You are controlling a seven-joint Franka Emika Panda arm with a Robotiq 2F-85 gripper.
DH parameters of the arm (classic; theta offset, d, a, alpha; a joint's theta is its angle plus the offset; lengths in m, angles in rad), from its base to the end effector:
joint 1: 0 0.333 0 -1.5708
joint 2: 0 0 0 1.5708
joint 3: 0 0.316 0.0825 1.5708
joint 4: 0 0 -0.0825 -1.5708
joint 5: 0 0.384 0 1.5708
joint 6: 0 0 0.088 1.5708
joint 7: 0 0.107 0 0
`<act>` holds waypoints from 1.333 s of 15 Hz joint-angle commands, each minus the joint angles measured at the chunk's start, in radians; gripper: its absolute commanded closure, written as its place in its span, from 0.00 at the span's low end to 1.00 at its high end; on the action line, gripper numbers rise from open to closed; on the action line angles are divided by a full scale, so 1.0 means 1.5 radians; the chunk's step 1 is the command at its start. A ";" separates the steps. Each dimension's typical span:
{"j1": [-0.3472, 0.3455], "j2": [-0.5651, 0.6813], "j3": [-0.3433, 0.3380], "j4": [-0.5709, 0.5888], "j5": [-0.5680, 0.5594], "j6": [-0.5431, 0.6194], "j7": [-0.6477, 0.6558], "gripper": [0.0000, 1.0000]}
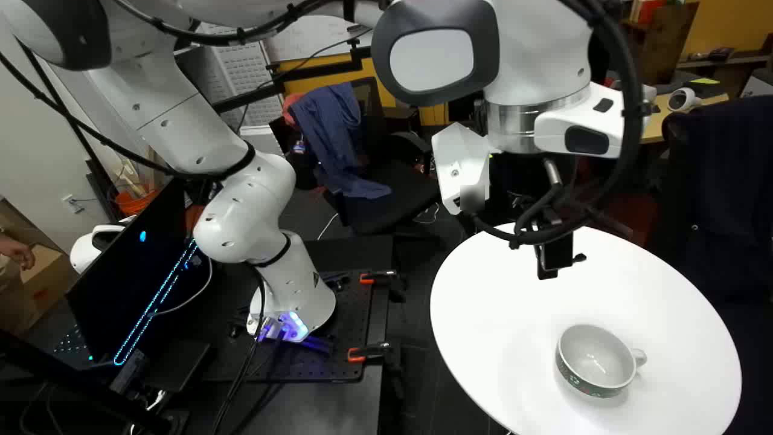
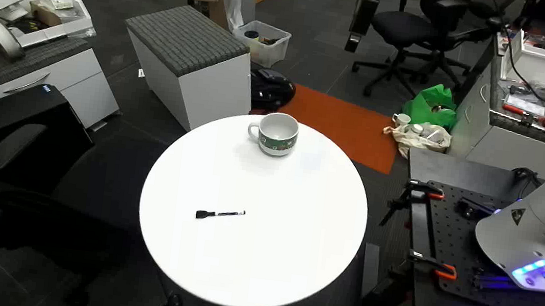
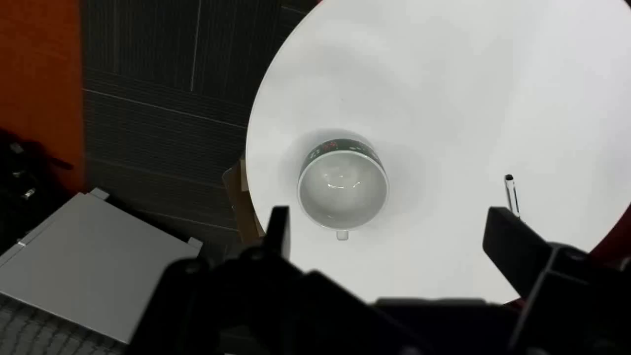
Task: Pick the pen and put it in the cup
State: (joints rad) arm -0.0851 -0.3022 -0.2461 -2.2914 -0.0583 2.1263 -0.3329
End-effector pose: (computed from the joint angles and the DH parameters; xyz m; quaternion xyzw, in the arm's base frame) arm 0.4440 -0.1614 0.4801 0.9977 0.0176 0.0646 0.0108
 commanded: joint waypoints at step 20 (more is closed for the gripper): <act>0.015 0.042 0.048 0.000 0.002 0.077 -0.016 0.00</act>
State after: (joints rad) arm -0.0701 -0.2712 -0.1936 -2.2917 -0.0564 2.1871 -0.3336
